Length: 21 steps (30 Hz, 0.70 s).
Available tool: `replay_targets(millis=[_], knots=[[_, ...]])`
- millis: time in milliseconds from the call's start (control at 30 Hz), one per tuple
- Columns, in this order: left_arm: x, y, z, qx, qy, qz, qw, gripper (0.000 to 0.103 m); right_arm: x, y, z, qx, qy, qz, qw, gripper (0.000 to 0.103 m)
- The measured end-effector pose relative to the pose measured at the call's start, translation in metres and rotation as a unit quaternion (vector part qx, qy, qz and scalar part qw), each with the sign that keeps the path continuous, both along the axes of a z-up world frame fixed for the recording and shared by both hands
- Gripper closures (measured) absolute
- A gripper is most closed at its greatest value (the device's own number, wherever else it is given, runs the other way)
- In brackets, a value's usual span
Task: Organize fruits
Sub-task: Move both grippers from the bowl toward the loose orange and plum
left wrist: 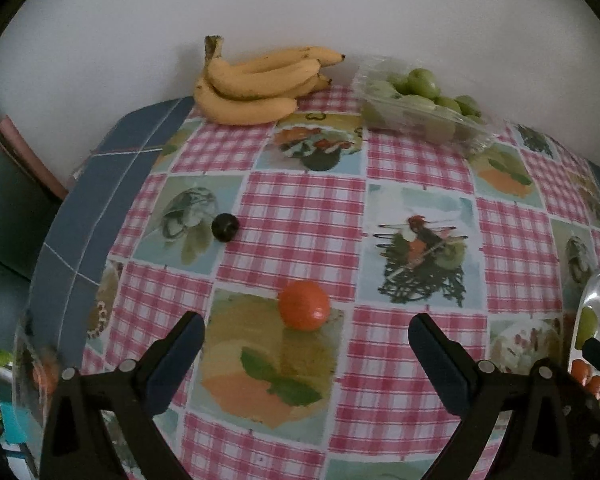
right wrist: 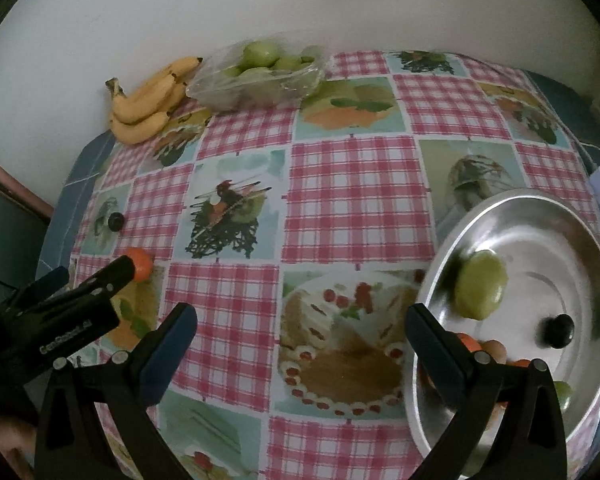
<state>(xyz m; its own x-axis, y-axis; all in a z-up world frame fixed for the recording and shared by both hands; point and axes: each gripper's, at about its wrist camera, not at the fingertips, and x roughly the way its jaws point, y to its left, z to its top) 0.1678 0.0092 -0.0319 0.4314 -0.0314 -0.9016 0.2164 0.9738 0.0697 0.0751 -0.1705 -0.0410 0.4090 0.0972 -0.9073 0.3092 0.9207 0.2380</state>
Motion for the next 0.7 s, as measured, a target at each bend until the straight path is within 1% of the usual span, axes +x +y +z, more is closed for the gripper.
replay_targets(millis=[67,233,400,467,600,700], knots=[[0.006,0.008,0.000,-0.008,0.002,-0.002,1.0000,0.000,0.004,0.003,0.001,0.002,-0.003,0.001,1.000,0.000],[0.020,0.026,0.004,-0.011,-0.004,-0.021,0.9997,0.000,0.016,0.015,0.006,0.002,-0.015,0.012,1.000,0.000],[0.035,0.047,0.002,-0.005,0.002,-0.035,0.9994,0.000,0.032,0.034,0.005,0.008,-0.025,0.031,0.999,0.000],[0.043,0.059,0.001,-0.017,0.010,-0.031,0.9993,0.000,0.040,0.045,0.004,0.004,-0.023,0.043,0.999,0.000],[0.062,0.087,-0.003,-0.068,0.041,-0.011,0.9968,0.001,0.057,0.068,0.004,0.001,-0.028,0.071,0.997,0.000],[0.071,0.099,-0.008,-0.080,0.052,-0.004,0.9954,0.002,0.069,0.085,0.004,0.002,-0.034,0.089,0.995,0.001]])
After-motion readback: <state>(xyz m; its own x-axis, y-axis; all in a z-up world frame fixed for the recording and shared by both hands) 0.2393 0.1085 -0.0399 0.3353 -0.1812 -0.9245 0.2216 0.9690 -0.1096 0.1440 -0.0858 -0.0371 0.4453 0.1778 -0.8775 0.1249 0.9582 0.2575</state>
